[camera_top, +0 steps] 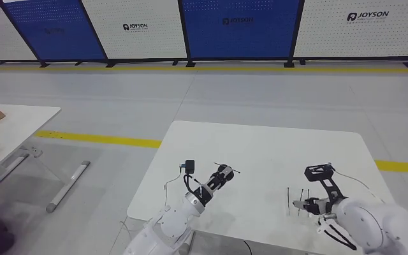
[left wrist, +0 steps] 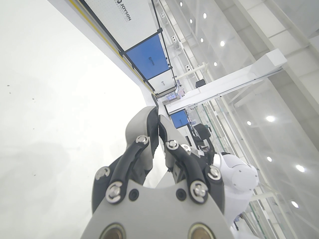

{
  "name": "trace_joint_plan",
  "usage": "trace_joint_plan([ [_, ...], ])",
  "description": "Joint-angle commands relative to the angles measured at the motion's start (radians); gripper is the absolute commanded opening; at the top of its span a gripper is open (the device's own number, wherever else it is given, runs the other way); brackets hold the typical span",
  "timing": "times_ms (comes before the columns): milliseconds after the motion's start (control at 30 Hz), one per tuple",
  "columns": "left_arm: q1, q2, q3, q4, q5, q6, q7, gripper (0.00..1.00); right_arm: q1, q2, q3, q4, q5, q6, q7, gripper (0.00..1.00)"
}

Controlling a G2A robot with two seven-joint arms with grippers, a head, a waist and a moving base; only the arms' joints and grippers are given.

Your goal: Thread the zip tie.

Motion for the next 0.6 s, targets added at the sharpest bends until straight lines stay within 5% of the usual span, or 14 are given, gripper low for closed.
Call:
trace_joint_plan([
  [0,0.000,0.000,0.000,0.000,0.000,0.000,0.000,0.00,0.043,0.026,-0.043,0.030,0.067,0.017,0.000,1.00],
  [100,0.000,0.000,0.000,0.000,0.000,0.000,0.000,0.00,0.112,0.060,-0.093,0.063,0.129,0.045,0.000,1.00],
  [433,0.000,0.000,0.000,0.000,0.000,0.000,0.000,0.00,0.108,0.059,-0.092,0.067,0.139,0.045,-0.014,1.00],
  [567,0.000,0.000,0.000,0.000,0.000,0.000,0.000,0.00,0.127,0.055,-0.042,0.067,0.291,0.026,-0.016,1.00],
])
